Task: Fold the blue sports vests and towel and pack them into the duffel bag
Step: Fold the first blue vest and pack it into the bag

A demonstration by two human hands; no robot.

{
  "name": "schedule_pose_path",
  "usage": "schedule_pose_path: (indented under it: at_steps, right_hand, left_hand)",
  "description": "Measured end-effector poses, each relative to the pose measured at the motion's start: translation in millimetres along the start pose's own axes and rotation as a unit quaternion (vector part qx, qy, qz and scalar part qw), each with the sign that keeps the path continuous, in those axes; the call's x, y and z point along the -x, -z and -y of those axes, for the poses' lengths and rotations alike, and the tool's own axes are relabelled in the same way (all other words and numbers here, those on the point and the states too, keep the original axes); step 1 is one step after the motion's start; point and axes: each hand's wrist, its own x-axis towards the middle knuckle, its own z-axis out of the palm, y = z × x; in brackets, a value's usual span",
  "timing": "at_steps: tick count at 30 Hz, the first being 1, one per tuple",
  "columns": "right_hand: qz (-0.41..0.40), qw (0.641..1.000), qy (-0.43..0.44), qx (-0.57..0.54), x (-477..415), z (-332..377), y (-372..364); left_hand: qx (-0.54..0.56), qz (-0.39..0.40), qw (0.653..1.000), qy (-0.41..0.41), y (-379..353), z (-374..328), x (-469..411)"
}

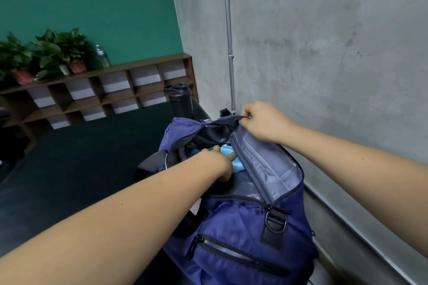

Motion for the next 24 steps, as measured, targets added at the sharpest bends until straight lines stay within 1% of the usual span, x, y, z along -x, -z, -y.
schedule_pose_path:
  at_steps: [3,5,7,9,11,13,15,17,19,21,24]
  right_hand:
    - [0.004,1.000,0.002,0.010,9,-2,-1]
    - [0.010,1.000,-0.004,0.014,13,-1,3]
    - [0.012,1.000,-0.012,-0.002,16,0,8]
    - [0.010,1.000,-0.008,-0.014,18,4,13]
    - [-0.009,1.000,0.014,-0.018,20,12,16]
    - [-0.041,0.997,0.052,-0.029,22,26,18]
    - [-0.053,0.994,0.086,-0.041,24,49,18]
    - [-0.049,0.991,0.117,-0.050,25,78,14]
    - [-0.039,0.987,0.141,-0.062,28,113,7]
    - [-0.015,0.983,0.164,-0.076,33,149,-4]
    - [0.028,0.975,0.201,-0.096,43,209,-27]
  left_hand:
    - [0.016,0.000,1.000,0.000,4,5,1]
    - [0.022,0.009,1.000,-0.017,4,9,1]
    - [0.023,-0.002,0.999,-0.035,4,14,5]
    - [0.040,-0.048,0.997,-0.055,5,22,21]
    - [0.078,-0.118,0.986,-0.093,5,35,46]
    - [0.125,-0.200,0.964,-0.121,0,55,74]
    - [0.172,-0.276,0.937,-0.129,-12,82,102]
    - [0.207,-0.341,0.909,-0.121,-30,113,126]
    - [0.243,-0.380,0.887,-0.096,-54,146,150]
    - [0.263,-0.392,0.880,-0.058,-81,180,172]
    - [0.288,-0.371,0.883,0.004,-131,232,200]
